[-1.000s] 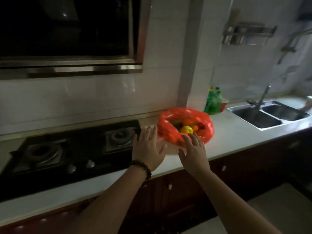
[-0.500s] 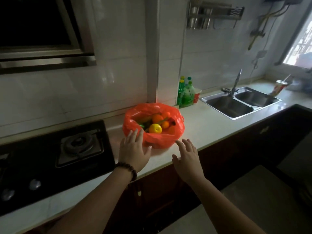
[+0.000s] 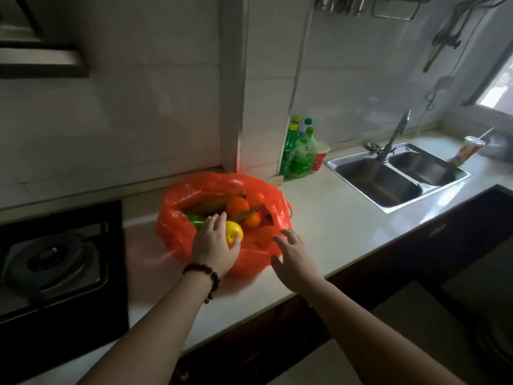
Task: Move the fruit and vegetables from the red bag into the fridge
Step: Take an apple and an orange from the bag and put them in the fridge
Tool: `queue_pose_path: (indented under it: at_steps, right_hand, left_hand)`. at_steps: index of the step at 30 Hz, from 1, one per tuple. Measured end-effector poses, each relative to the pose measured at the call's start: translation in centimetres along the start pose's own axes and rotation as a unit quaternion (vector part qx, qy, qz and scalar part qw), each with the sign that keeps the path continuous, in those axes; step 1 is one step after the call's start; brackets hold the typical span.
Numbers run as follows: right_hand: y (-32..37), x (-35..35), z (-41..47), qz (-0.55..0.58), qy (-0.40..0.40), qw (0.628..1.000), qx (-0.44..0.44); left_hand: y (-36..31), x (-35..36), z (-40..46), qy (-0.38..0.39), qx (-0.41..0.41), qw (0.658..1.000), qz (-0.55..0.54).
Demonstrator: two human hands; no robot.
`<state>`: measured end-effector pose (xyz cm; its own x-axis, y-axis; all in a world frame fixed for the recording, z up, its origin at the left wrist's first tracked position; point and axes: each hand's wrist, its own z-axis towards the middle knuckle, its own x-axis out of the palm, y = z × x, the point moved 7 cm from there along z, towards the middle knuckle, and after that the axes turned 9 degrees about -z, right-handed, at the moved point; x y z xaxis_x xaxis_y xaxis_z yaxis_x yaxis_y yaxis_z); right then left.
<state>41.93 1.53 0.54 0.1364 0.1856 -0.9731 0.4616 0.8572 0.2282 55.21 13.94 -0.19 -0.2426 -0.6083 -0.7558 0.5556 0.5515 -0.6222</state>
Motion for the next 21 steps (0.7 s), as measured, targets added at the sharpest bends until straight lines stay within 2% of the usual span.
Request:
queue_pose_path:
  at_steps: [6,14,18,21]
  right_hand:
    - [-0.2,2.5,5.8,-0.017,0.032,0.998,-0.06]
    - [0.6,5.7,10.3,-0.029,0.06,0.987,-0.144]
    - [-0.8,7.1,12.2,-0.068,0.12,0.98,-0.146]
    - [-2.4,7.7,13.0,-0.066,0.146,0.979,-0.128]
  left_hand:
    - [1.9,3.4,5.0,0.038,-0.035,0.999,-0.002]
    - [4.1,6.8,5.5,0.094,-0.108,0.989,0.021]
    - [5.6,8.0,4.6,0.112,-0.157,0.981,0.015]
    - [5.9,8.4,4.4,0.102,-0.165,0.981,0.023]
